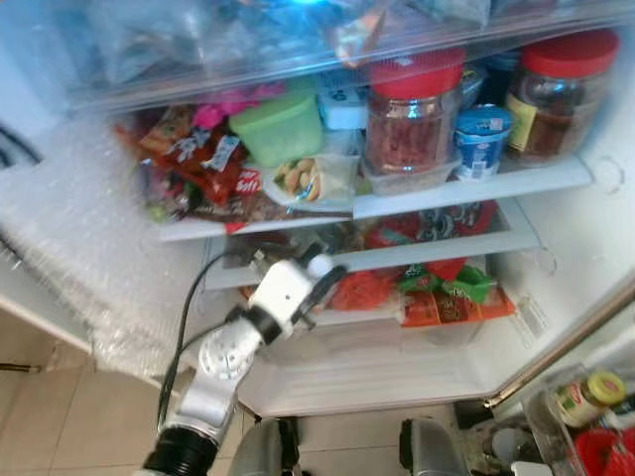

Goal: Restocking fridge

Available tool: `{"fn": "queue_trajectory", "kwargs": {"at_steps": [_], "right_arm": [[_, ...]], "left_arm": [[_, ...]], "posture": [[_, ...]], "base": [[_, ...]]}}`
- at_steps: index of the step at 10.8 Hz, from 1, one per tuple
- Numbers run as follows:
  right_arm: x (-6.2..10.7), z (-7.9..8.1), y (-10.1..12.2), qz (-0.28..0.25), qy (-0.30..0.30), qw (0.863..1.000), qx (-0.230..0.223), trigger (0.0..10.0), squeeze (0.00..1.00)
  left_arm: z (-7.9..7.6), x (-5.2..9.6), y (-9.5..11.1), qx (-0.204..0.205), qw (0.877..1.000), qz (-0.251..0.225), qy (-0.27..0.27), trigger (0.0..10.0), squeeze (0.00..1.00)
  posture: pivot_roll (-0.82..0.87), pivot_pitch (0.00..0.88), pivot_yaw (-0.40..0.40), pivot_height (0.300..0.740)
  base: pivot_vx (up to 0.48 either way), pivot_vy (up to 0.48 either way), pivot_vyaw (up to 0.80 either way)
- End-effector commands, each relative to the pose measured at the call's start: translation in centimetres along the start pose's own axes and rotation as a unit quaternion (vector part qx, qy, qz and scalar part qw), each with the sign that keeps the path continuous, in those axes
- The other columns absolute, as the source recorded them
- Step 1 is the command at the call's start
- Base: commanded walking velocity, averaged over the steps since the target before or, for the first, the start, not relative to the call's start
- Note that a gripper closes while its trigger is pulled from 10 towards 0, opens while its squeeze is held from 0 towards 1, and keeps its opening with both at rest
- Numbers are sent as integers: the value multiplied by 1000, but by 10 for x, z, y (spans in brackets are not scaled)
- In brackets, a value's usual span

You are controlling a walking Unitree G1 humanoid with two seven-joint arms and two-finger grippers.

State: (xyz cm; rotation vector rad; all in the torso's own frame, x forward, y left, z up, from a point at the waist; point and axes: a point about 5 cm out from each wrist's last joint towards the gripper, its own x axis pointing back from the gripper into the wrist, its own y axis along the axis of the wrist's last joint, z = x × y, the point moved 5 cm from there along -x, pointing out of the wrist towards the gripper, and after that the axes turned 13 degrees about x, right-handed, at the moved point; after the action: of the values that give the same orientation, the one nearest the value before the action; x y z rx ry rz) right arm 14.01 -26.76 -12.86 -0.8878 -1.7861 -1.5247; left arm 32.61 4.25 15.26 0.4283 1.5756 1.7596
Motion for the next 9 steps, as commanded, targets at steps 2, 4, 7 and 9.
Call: {"fn": "queue_trajectory", "kwargs": {"at_steps": [2,4,7,9], "right_arm": [[2,7,-10,15,15,1000,-12,10000,0],[2,8,-10,15,18,1000,-13,10000,0],[1,8,-9,12,16,1000,-17,10000,0],[1,8,-8,11,14,1000,-20,10000,0]], "left_arm": [[-22,-4,10,-23,996,22,-85,10000,0],[-35,-4,4,-161,970,79,-164,10000,0],[8,-11,-4,-331,930,127,-95,10000,0],[23,-11,-10,-415,895,149,-74,10000,0]], "posture": [[-166,135,143,627],[-167,133,144,627],[-169,132,147,627],[-166,135,147,627]], "base": [[0,0,0],[0,0,0],[0,0,0],[0,0,0]]}}
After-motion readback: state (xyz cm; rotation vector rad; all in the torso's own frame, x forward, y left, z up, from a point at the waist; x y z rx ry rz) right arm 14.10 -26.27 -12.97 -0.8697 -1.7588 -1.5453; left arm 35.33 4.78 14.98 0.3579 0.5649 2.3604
